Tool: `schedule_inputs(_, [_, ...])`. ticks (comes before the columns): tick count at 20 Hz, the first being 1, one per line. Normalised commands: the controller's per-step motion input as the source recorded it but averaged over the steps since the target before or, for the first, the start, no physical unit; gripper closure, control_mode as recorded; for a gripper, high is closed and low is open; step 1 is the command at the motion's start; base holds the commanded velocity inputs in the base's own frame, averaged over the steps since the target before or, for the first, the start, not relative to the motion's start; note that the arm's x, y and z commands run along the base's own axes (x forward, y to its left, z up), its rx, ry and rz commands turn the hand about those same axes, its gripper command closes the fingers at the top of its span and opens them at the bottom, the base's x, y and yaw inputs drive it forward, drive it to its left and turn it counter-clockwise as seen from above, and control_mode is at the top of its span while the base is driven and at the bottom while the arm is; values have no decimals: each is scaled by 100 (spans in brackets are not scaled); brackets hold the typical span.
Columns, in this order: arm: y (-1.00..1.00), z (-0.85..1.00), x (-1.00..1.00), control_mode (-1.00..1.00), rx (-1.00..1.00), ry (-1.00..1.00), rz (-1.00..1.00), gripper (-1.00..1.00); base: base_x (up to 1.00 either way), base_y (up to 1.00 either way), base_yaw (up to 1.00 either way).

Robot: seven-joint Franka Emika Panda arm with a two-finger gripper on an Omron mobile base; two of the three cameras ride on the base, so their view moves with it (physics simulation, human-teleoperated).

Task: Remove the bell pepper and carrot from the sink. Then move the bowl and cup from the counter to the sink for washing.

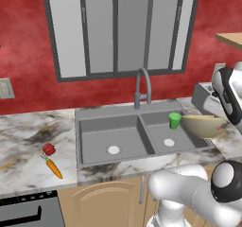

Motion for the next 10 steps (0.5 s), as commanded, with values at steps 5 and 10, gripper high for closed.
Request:
schedule_inputs(5, [29,-3,13,-100,4,0,1,100,0,0,0])
schedule_inputs(10, [26,-7,20,-100,4,1,0,100,0,0,0])
